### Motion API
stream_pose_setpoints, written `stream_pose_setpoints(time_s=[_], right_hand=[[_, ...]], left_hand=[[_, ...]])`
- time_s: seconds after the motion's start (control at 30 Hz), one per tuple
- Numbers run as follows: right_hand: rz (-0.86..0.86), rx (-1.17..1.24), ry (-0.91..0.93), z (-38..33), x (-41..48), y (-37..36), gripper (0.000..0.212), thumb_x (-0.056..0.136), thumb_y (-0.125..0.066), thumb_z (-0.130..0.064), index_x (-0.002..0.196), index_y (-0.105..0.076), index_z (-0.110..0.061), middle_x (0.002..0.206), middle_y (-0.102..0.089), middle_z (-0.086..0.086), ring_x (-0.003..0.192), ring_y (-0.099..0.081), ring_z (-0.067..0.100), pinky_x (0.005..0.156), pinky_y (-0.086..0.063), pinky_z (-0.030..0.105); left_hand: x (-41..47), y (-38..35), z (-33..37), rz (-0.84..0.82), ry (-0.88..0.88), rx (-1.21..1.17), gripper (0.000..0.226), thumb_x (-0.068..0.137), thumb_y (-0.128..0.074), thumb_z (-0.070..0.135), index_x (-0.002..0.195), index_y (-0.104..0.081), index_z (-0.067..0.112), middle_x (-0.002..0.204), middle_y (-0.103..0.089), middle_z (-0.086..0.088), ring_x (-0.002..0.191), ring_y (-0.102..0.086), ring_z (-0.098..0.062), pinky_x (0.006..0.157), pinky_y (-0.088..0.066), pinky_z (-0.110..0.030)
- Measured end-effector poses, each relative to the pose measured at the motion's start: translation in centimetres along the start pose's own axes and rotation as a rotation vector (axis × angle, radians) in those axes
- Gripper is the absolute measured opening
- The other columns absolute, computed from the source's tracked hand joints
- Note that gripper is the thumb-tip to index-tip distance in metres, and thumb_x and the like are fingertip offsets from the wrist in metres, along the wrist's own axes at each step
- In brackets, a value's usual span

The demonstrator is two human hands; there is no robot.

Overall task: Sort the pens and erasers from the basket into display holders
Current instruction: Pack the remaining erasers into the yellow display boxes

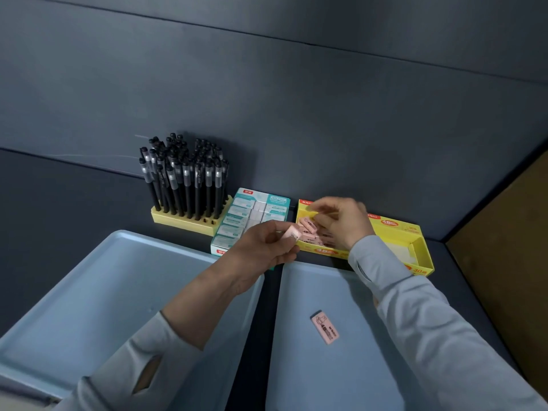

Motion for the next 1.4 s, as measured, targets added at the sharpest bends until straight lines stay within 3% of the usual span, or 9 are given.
stream_pose_setpoints(time_s=[0.13, 0.53, 0.63, 0.73, 0.83, 0.93, 1.03, 1.2, 1.4], right_hand=[[-0.051, -0.262, 0.005, 0.2, -0.3, -0.6, 0.023, 0.07, -0.082, -0.041, 0.072, -0.07, -0.022, 0.069, -0.067, -0.009, 0.072, -0.063, 0.017, 0.069, -0.05, 0.028], [-0.009, -0.41, 0.256, -1.4, -0.5, -2.0, 0.014, 0.082, -0.074, -0.018, 0.095, -0.078, -0.019, 0.089, -0.055, 0.006, 0.078, -0.059, 0.027, 0.069, -0.05, 0.032], [0.0, -0.007, 0.042, -1.1, -1.0, -0.3, 0.015, 0.086, -0.07, -0.032, 0.08, -0.077, -0.02, 0.073, -0.065, 0.004, 0.063, -0.063, 0.022, 0.061, -0.054, 0.037], [-0.238, 0.502, -0.268, -1.3, -2.9, -0.8, 0.038, 0.091, -0.062, -0.041, 0.08, -0.073, -0.006, 0.065, -0.068, 0.01, 0.049, -0.061, 0.015, 0.046, -0.048, 0.024], [-0.401, 0.738, -0.279, -2.5, -4.1, -0.9, 0.015, 0.087, -0.069, -0.014, 0.092, -0.071, 0.0, 0.079, -0.072, 0.014, 0.064, -0.069, 0.014, 0.057, -0.055, 0.018], [-0.302, 0.816, -0.243, -1.1, -3.4, 0.7, 0.015, 0.082, -0.066, 0.01, 0.097, -0.069, 0.005, 0.087, -0.072, 0.015, 0.072, -0.072, 0.017, 0.065, -0.057, 0.018], [-0.207, 0.726, -0.21, 0.5, -3.4, 2.5, 0.022, 0.081, -0.064, 0.015, 0.102, -0.067, 0.009, 0.089, -0.071, 0.016, 0.073, -0.071, 0.016, 0.066, -0.057, 0.019], [-0.04, 0.447, -0.216, 3.6, -3.0, 5.0, 0.018, 0.082, -0.068, 0.01, 0.093, -0.073, -0.003, 0.097, -0.071, 0.023, 0.08, -0.067, 0.026, 0.077, -0.059, 0.027], [0.051, 0.082, -0.13, 3.5, -2.5, 5.8, 0.029, 0.079, -0.07, 0.0, 0.079, -0.075, -0.029, 0.082, -0.074, -0.003, 0.083, -0.069, 0.016, 0.09, -0.053, 0.03]], left_hand=[[0.2, 0.1, -0.3, 0.021, 0.026, -0.077, 0.013, 0.092, -0.057, -0.001, 0.1, -0.065, 0.007, 0.095, -0.07, -0.006, 0.091, -0.069, -0.014, 0.085, -0.055, -0.023], [-0.1, 0.7, 0.8, 0.128, -0.022, -0.016, 0.013, 0.086, -0.067, 0.001, 0.099, -0.063, 0.003, 0.089, -0.072, -0.01, 0.078, -0.073, -0.021, 0.067, -0.056, -0.019], [0.1, 1.1, 1.2, 0.181, -0.063, 0.056, 0.013, 0.085, -0.069, 0.002, 0.096, -0.062, 0.004, 0.091, -0.071, -0.013, 0.072, -0.073, -0.019, 0.064, -0.057, -0.021], [0.1, 1.9, 3.2, 0.334, -0.268, 0.385, 0.019, 0.081, -0.074, 0.007, 0.082, -0.061, 0.021, 0.082, -0.071, -0.005, 0.066, -0.071, -0.016, 0.066, -0.059, -0.032], [-0.2, 0.7, 5.1, 0.434, -0.44, 0.743, 0.023, 0.077, -0.078, 0.019, 0.076, -0.058, 0.031, 0.071, -0.07, 0.007, 0.069, -0.066, -0.008, 0.067, -0.051, -0.026], [0.1, -0.8, 6.0, 0.401, -0.555, 0.832, 0.025, 0.078, -0.075, 0.011, 0.094, -0.063, 0.026, 0.092, -0.068, 0.009, 0.081, -0.064, -0.005, 0.072, -0.05, -0.017], [1.1, -1.5, 6.0, 0.391, -0.627, 1.071, 0.035, 0.081, -0.072, 0.013, 0.113, -0.063, 0.022, 0.112, -0.063, 0.006, 0.102, -0.056, -0.009, 0.087, -0.04, -0.018], [3.5, -3.4, 3.7, 0.133, -0.622, 1.371, 0.028, 0.082, -0.072, 0.028, 0.108, -0.07, 0.017, 0.12, -0.063, -0.001, 0.127, -0.043, -0.022, 0.112, -0.026, -0.034], [3.7, -3.7, 2.3, 0.127, -0.629, 1.508, 0.022, 0.086, -0.068, 0.033, 0.1, -0.073, 0.016, 0.116, -0.064, 0.001, 0.122, -0.043, -0.017, 0.106, -0.028, -0.029]])
Point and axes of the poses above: each hand's wrist, its own x-axis towards the middle knuckle, its own y-axis out of the back of the hand, z = x × y, the point moved 10 cm from there along x, towards the middle knuckle
